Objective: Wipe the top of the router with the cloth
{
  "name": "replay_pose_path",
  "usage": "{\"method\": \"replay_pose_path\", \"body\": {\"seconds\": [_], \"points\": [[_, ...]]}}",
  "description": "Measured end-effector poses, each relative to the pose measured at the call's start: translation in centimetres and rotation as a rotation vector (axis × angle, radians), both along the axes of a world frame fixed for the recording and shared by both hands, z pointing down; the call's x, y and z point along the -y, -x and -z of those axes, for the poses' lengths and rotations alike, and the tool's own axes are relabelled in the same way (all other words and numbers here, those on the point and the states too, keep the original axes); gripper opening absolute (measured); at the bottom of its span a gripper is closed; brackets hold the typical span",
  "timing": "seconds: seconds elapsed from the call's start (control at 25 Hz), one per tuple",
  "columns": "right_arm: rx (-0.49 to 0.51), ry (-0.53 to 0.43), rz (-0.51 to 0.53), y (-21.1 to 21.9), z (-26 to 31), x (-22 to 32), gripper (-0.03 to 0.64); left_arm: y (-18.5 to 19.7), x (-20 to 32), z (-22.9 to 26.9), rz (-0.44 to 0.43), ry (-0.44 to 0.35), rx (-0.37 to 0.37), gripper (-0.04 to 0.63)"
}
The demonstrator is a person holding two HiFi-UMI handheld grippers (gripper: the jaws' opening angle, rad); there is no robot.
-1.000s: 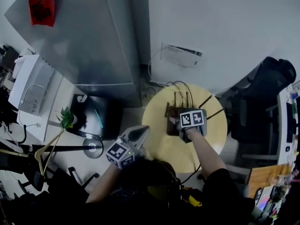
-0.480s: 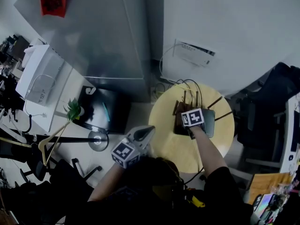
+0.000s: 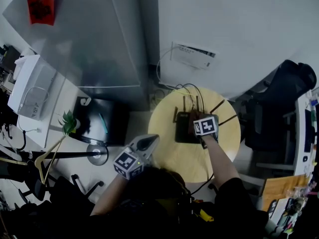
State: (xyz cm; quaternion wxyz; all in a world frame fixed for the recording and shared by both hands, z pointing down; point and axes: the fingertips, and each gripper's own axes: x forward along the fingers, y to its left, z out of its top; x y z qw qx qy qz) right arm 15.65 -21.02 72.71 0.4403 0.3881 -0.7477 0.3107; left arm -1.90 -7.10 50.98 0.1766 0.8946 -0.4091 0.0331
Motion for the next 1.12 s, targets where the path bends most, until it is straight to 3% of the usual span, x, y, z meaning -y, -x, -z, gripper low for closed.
{"method": "replay_pose_path", "body": {"seconds": [0.44,0.72,0.8,0.92,1.04,1.12], "points": [[-0.1,-0.005,-0.13,-7.5,-0.5,0.0,0.067,-2.0,1.2,1.2,-0.084,-0.04,-0.094,-0.003],[-0.144,0.023,-0.224,-11.6,-0.6,-0.8,0.067,-3.2,1.3,1.0,-0.137,-0.04,-0.092,-0.003],[-0.157,0.011,-0.224,-12.3,-0.4,-0.6,0.067,-3.3,1.2,1.0,-0.143,-0.029,-0.096,-0.003],[-0.157,-0.087,-0.188,-12.6,0.6,1.0,0.067,-3.2,1.1,0.8,-0.133,-0.019,-0.091,-0.003],[-0.187,-0.1,-0.175,-13.1,0.6,0.8,0.067,-2.8,1.0,0.7,-0.126,-0.023,-0.078,-0.003],[-0.218,-0.06,-0.171,-13.5,-0.2,-0.3,0.067,-2.4,0.8,0.7,-0.119,-0.029,-0.074,-0.003]]}}
